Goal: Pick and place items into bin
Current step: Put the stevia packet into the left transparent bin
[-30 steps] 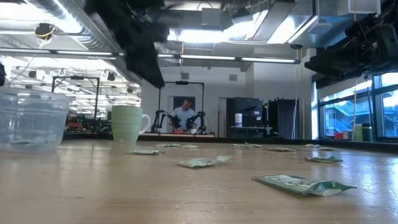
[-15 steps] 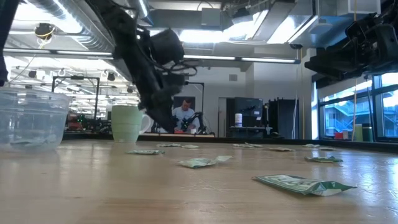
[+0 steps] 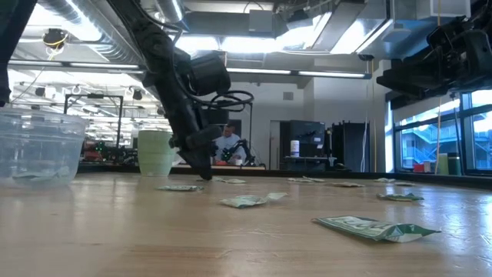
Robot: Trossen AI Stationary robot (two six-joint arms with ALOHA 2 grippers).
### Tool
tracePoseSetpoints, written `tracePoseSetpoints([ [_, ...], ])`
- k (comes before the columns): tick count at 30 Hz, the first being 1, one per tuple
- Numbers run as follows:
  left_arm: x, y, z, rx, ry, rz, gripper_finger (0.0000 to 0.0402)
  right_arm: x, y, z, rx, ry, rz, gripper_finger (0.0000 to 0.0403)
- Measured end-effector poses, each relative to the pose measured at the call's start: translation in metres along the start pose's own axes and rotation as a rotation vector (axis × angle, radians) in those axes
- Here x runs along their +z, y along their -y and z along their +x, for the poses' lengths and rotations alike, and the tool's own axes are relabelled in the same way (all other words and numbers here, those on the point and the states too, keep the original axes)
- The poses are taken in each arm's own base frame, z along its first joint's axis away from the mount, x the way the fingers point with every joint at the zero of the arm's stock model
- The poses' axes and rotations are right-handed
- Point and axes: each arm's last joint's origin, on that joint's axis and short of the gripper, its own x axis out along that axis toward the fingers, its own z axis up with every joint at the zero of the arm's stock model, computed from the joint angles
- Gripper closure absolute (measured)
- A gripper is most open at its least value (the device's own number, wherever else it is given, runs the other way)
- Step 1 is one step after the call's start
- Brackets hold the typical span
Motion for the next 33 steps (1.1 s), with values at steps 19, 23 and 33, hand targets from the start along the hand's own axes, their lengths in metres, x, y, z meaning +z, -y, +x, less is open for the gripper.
tracePoseSetpoints([
  [19, 0.004, 0.007, -0.009, -0.014, -0.018, 0.054, 0.0399, 0.000, 0.000, 0.000, 0.001, 0.000, 0.000, 0.0253],
  [23, 0.012, 0.013, -0.026, -0.023, 0.004, 0.098, 0.0400, 0.000, 0.000, 0.000, 0.000, -0.001, 0.000, 0.0253],
  [33, 0.013, 0.021, -0.089, -0.061, 0.048, 0.124, 0.0400, 0.000, 0.000, 0.000, 0.001, -0.006, 0.001, 0.0253],
])
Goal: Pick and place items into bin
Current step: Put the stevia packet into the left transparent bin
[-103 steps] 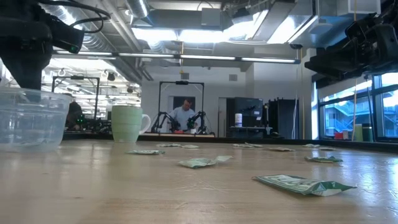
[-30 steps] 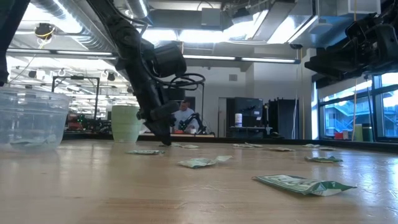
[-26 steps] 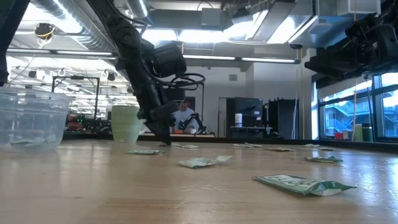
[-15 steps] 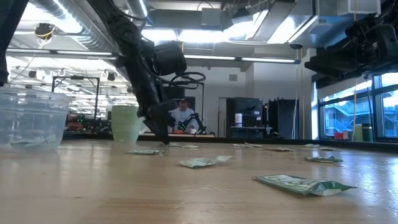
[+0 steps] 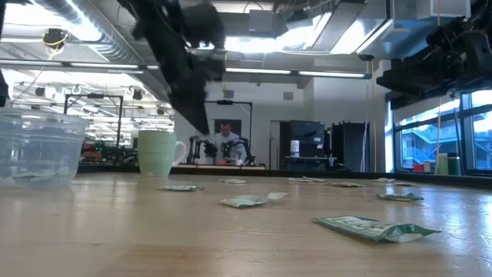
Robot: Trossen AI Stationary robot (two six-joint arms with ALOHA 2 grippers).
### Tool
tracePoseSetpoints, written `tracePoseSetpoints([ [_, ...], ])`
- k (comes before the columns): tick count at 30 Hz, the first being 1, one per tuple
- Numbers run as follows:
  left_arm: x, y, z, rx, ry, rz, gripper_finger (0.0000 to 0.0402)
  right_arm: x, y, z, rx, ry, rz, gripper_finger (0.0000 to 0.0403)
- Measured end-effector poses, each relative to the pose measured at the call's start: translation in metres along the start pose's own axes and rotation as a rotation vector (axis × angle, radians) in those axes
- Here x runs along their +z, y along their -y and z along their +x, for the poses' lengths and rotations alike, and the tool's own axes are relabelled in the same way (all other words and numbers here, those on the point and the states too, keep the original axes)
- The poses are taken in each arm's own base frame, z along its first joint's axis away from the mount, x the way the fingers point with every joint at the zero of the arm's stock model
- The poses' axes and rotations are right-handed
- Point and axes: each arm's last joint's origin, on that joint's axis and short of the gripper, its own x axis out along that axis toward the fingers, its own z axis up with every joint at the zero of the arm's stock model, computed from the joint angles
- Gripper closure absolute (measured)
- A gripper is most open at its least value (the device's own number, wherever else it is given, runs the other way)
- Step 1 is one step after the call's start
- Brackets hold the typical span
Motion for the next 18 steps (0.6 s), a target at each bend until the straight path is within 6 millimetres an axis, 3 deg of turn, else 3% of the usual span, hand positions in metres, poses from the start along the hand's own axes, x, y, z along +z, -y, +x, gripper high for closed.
tracePoseSetpoints([
  [9, -0.032, 0.021, -0.087, -0.070, -0.020, -0.157, 0.0400, 0.000, 0.000, 0.000, 0.000, -0.004, 0.003, 0.0253],
  [13, -0.052, 0.037, -0.109, -0.101, -0.068, -0.186, 0.0399, 0.000, 0.000, 0.000, 0.000, -0.004, 0.003, 0.0253],
  [18, -0.072, 0.061, -0.122, -0.100, -0.109, -0.191, 0.0400, 0.000, 0.000, 0.000, 0.000, -0.003, 0.003, 0.0253],
])
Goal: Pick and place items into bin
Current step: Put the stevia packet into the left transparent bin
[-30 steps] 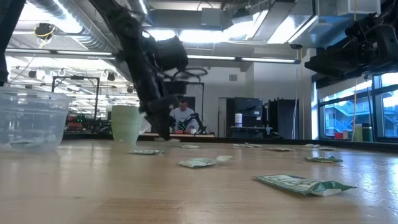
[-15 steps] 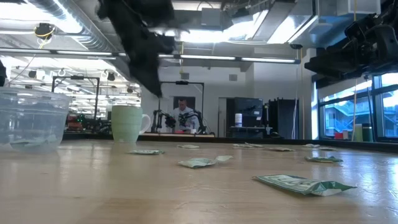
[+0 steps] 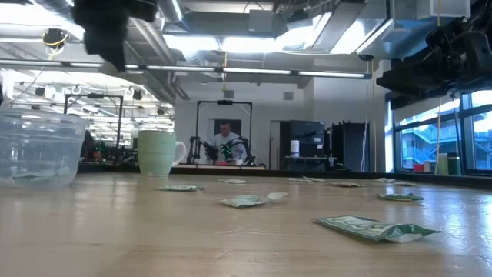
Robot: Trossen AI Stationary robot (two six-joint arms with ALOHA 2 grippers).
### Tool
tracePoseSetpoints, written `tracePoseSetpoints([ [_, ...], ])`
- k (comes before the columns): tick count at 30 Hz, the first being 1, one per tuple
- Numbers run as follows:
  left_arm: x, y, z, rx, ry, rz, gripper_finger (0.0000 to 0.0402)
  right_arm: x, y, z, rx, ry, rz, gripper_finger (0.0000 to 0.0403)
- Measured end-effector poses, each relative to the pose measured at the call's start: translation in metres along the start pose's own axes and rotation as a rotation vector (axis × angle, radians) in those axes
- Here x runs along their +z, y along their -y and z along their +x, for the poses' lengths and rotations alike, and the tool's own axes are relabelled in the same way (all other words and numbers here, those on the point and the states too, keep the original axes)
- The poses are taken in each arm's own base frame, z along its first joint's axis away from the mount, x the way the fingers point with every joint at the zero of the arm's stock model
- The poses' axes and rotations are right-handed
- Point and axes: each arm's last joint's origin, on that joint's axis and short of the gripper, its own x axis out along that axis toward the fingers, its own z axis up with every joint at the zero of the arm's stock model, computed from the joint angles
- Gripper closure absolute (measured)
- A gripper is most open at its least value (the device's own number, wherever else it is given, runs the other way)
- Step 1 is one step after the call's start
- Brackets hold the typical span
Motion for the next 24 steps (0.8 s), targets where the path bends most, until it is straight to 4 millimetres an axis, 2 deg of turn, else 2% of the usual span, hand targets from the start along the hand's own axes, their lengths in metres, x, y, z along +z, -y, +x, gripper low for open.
tracePoseSetpoints([
  [4, -0.017, 0.011, -0.003, 0.032, -0.030, -0.024, 0.0399, 0.000, 0.000, 0.000, 0.000, -0.001, 0.002, 0.0253],
  [8, -0.032, 0.012, -0.006, 0.116, -0.044, -0.090, 0.0400, 0.000, 0.000, 0.000, 0.000, 0.000, 0.002, 0.0253],
  [13, -0.043, 0.016, -0.008, 0.139, -0.048, -0.121, 0.0400, 0.000, 0.000, 0.000, 0.001, 0.000, 0.002, 0.0253],
  [24, -0.073, -0.001, 0.027, 0.236, -0.201, -0.220, 0.0400, 0.000, 0.000, 0.000, 0.000, 0.000, 0.004, 0.0253],
])
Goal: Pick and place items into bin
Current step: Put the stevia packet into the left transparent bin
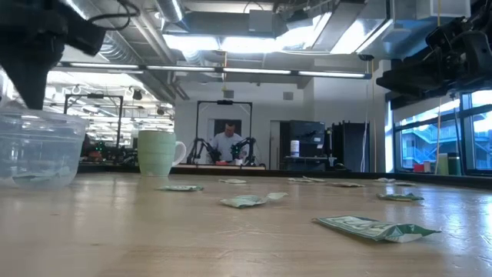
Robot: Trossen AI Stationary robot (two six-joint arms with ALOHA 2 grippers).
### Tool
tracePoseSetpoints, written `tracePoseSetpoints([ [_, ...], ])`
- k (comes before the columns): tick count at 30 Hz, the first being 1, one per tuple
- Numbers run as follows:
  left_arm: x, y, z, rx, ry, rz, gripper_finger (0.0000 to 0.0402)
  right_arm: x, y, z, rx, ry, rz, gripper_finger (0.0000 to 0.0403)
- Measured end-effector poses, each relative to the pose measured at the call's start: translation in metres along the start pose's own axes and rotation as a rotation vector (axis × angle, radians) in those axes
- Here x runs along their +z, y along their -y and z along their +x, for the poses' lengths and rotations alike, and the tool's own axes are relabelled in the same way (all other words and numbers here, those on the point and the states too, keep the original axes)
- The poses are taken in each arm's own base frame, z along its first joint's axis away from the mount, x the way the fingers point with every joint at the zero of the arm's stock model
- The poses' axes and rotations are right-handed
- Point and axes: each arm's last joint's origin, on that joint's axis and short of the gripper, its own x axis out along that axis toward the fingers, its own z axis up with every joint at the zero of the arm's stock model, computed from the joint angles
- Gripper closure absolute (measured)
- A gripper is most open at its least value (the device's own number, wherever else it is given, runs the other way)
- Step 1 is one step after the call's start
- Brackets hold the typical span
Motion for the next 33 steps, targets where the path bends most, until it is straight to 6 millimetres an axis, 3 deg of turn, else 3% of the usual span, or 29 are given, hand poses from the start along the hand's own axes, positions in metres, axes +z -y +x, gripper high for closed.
tracePoseSetpoints([
  [9, -0.001, -0.001, 0.003, 0.012, 0.007, -0.007, 0.0396, 0.000, 0.000, 0.000, 0.000, 0.000, 0.000, 0.0253],
  [18, 0.000, -0.003, 0.002, 0.026, 0.023, 0.004, 0.0350, 0.000, 0.000, 0.000, 0.000, 0.000, 0.000, 0.0253],
  [27, 0.009, -0.007, -0.034, -0.048, 0.163, -0.001, 0.0341, 0.000, 0.000, 0.000, 0.000, 0.000, 0.000, 0.0253],
  [33, 0.030, -0.004, -0.049, -0.123, 0.269, 0.015, 0.0341, 0.000, 0.000, 0.000, 0.000, 0.000, 0.000, 0.0253],
])
